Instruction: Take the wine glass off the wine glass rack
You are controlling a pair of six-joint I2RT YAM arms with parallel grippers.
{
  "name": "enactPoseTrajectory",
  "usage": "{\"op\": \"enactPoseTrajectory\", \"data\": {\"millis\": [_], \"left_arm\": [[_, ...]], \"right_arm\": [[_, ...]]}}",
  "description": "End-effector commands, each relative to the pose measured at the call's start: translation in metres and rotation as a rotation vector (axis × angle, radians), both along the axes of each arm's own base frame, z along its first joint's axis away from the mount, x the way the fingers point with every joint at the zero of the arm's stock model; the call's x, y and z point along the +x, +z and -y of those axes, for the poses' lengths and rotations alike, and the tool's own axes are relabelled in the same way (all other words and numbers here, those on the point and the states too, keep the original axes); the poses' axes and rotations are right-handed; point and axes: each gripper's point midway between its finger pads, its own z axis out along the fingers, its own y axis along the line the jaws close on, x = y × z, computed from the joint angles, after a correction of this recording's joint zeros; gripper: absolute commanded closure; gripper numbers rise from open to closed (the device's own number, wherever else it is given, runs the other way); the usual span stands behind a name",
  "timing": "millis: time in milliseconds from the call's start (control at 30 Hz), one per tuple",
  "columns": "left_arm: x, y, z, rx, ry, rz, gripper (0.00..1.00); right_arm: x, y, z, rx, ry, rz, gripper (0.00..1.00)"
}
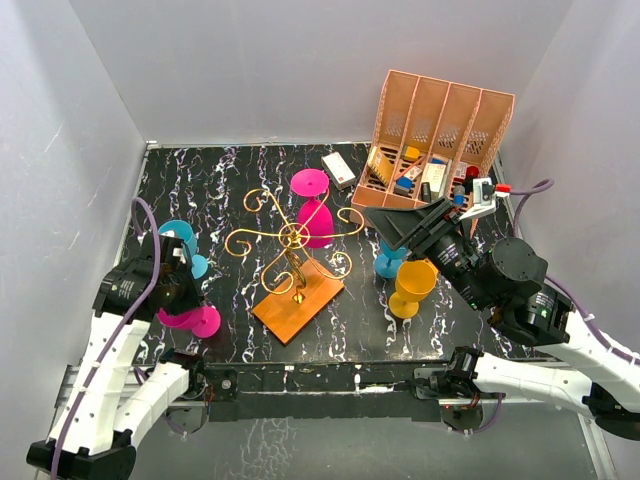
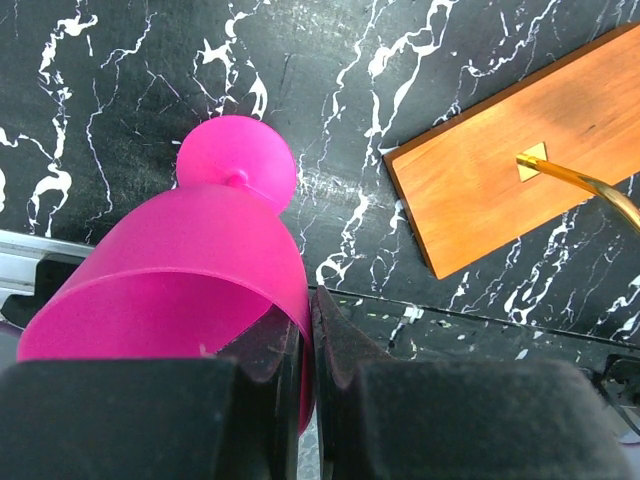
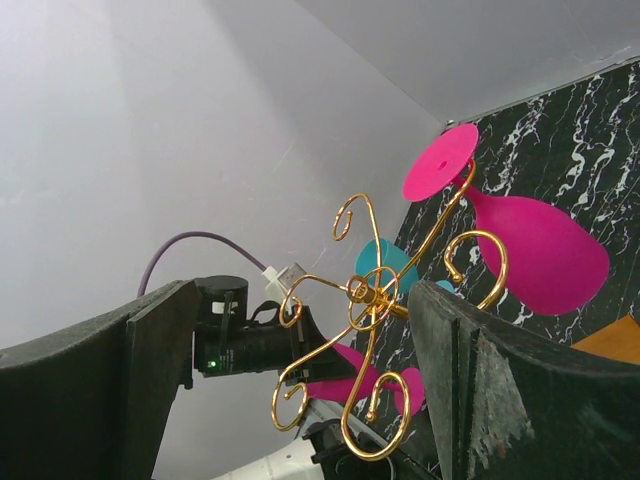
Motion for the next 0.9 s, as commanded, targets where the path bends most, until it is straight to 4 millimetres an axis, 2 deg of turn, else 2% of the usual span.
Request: {"op": "enactPoseTrajectory", "data": {"millis": [0, 233, 433, 767, 867], "left_arm": [[0.003, -0.003, -0.006, 0.034, 0.013, 0.010, 1.00], [0.008, -0.007, -0.006, 0.041, 0.015, -0.003, 1.00], [0.029, -0.001, -0.015, 0.093, 0.067, 0.052, 1.00], [0.065, -0.024, -0.018, 0.168, 0.070, -0.002, 1.00], [0.071, -0.030, -0.012, 0.146, 0.064, -0.007, 0.96]], "right_arm": [[0.000, 0.019, 0.008, 0.049, -0.023, 0.020, 0.06], [0.001, 0.017, 0.007, 0.037, -0.028, 0.022, 0.06], [0.001, 0.014, 0.008, 0.038, -0.028, 0.018, 0.06], [-0.001, 0.015, 0.012, 0.043, -0.032, 0.024, 0.06], [-0.001, 0.015, 0.012, 0.046, -0.028, 0.022, 0.06]]}}
